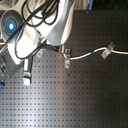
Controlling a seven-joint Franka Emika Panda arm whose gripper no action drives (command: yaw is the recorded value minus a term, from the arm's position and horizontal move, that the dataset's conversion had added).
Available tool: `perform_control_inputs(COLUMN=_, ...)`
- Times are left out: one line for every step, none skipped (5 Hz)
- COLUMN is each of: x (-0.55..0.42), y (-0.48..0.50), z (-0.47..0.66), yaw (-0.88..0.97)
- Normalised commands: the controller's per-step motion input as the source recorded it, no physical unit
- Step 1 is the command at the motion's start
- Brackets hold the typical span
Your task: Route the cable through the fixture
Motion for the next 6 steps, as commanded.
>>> perform_control_inputs(x=-0.052, y=0.326, z=0.21, yaw=0.00)
perform_control_inputs(x=0.217, y=0.367, z=0.55, yaw=0.19)
perform_control_inputs(x=0.232, y=0.250, z=0.53, yaw=0.21)
perform_control_inputs(x=-0.133, y=-0.076, z=0.40, yaw=0.00)
perform_control_inputs(x=-0.486, y=-0.244, z=0.04, yaw=-0.36)
perform_control_inputs(x=-0.427, y=-0.232, z=0.02, yaw=-0.53)
